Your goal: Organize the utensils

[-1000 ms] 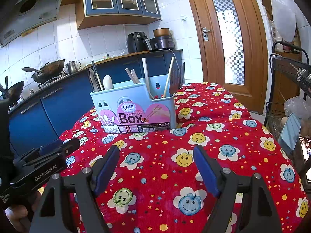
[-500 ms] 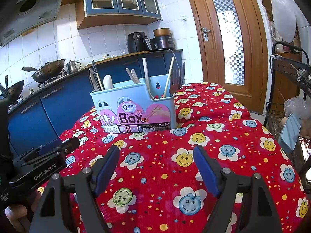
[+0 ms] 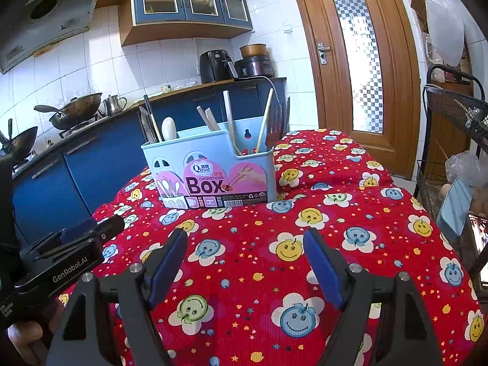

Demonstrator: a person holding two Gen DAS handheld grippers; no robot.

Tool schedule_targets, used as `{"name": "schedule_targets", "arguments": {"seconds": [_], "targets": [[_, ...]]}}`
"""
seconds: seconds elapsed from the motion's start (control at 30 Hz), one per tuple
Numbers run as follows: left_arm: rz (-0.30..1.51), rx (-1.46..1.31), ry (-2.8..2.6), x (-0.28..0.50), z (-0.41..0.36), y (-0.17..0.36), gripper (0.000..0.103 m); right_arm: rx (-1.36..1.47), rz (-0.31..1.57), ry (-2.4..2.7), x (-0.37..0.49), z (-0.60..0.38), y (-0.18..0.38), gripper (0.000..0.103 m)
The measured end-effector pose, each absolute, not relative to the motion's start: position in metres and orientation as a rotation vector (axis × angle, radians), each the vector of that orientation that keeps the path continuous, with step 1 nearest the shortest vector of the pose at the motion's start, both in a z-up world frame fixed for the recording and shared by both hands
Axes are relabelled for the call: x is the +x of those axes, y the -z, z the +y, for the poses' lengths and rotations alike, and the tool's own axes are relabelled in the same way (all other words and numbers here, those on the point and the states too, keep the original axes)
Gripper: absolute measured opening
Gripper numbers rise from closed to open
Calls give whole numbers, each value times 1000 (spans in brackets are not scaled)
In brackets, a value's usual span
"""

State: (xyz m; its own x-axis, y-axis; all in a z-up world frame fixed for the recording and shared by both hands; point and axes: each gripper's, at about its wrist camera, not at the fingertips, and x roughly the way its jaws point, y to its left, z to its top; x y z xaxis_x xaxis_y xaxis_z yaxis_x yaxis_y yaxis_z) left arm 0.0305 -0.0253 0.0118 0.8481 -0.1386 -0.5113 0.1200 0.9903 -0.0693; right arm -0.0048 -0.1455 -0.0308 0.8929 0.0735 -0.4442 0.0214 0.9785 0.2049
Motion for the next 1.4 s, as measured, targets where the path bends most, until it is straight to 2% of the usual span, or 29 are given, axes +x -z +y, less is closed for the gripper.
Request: {"name": "schedule_targets", "arguments": {"seconds": [1.4], "targets": [[539, -32, 123, 29, -24, -13, 57, 208, 467, -26, -5, -146, 31, 80]]}}
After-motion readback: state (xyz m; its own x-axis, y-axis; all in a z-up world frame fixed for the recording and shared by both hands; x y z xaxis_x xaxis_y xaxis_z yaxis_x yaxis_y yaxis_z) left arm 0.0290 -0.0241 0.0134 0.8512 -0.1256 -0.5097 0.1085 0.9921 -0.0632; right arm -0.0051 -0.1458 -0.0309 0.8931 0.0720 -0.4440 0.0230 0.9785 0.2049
